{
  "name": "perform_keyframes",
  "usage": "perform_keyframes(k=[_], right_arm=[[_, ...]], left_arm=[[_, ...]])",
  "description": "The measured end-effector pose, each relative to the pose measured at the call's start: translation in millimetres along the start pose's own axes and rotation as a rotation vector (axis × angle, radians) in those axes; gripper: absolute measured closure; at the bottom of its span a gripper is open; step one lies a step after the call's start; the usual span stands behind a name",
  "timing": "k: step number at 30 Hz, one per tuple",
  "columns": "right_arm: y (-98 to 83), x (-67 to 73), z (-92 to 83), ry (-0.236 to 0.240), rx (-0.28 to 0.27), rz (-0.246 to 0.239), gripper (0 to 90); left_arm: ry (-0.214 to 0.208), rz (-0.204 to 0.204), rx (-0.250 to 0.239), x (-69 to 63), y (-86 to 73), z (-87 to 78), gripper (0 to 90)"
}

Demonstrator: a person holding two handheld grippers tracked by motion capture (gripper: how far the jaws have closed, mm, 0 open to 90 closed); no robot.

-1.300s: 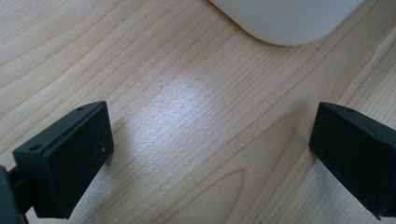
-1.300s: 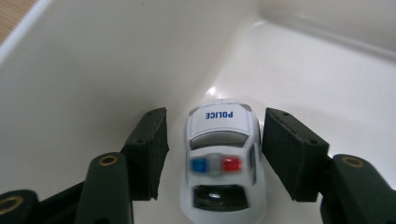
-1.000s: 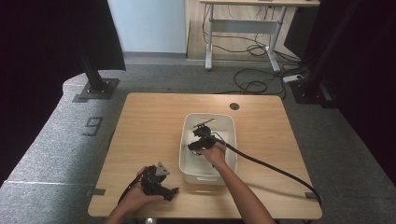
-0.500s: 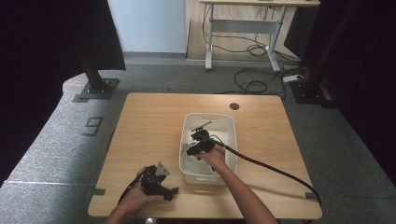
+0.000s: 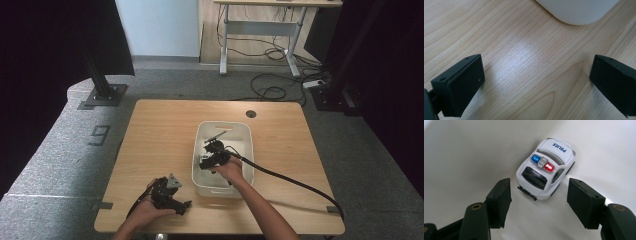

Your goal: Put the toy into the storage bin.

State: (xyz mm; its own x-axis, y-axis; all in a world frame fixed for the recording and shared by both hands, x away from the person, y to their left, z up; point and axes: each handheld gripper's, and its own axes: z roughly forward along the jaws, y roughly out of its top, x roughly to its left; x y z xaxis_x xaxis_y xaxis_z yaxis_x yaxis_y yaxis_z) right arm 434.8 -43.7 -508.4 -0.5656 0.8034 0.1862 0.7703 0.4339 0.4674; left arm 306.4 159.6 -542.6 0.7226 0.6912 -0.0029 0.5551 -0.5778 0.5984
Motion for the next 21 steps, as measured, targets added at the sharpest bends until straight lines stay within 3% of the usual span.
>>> perform_keyframes(k=[9,21], right_arm=[[-10.3,-5.8,-28.3,-0.055,-0.121,-0.038,34.0],[-33.9,-20.5,-84.2,-0.068,-0.273,-0.071,34.0]], left_arm=[[0.000,-0.004,-0.002,-0.3,-0.2,0.0,0.1],[0.004,-0.006,-0.005,-0.5,-0.4,0.1,0.0]])
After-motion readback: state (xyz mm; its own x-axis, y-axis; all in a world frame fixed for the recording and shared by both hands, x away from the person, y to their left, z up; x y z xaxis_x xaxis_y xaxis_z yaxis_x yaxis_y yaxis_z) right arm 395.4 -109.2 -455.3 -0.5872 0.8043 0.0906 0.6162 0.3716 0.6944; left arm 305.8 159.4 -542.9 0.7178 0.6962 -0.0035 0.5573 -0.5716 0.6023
